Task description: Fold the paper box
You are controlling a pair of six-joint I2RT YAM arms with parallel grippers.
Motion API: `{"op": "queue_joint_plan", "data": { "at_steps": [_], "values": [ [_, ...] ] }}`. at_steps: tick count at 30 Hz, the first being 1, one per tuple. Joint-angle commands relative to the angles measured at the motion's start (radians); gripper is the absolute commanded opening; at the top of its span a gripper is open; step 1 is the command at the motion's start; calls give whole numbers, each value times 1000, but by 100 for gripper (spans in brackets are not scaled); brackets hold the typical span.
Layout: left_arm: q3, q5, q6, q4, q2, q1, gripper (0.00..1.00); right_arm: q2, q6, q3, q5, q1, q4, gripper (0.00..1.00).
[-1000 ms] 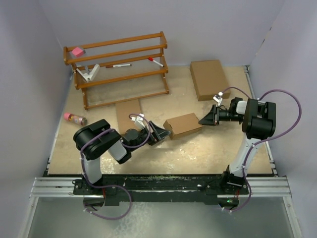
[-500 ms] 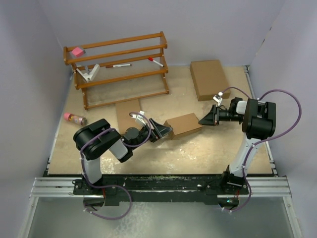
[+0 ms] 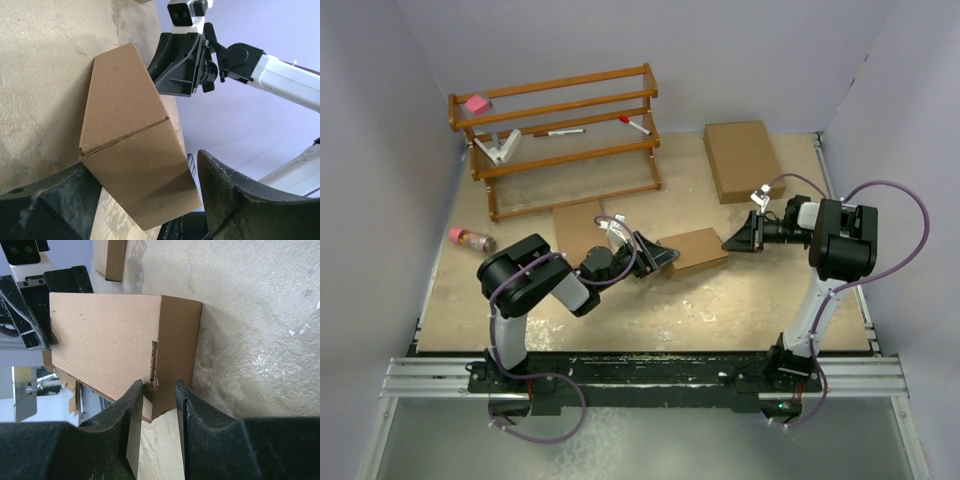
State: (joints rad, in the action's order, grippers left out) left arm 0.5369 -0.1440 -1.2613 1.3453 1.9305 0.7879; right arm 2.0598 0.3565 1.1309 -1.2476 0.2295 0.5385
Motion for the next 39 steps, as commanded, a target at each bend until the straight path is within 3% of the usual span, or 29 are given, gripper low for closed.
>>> {"op": "queue_joint_plan", "data": {
  "at_steps": [1,5,7,9,13,17,24,26,29,34,39],
  "values": [
    [21,-20,75,-32,-36,5,70,13,98,23,91,-4,27,34],
    [25,-20,98,-45,-53,5,39,-6,106,20,93,-4,29,35],
    [34,-24,104,-57,-57,5,33,-19,114,21,94,-4,35,36],
    [43,-35,117,-74,-66,3,31,-29,150,34,83,-4,72,38],
    [48,-38,161,-128,-119,3,30,-80,238,74,53,-5,179,59],
    [49,-27,203,-205,-189,1,31,-171,270,84,44,2,210,72],
    [55,-24,284,-289,-290,-38,31,-288,256,86,73,31,195,75],
    [114,-29,467,-533,-397,-46,31,-356,248,82,84,57,181,75],
    [304,19,768,-1022,-504,-45,31,-448,202,52,111,87,121,75],
    [514,156,1092,-1378,-537,-19,31,-505,167,32,135,102,72,76],
    [750,429,1316,-1654,-402,102,31,-498,165,33,131,112,72,76]
  ]
}}
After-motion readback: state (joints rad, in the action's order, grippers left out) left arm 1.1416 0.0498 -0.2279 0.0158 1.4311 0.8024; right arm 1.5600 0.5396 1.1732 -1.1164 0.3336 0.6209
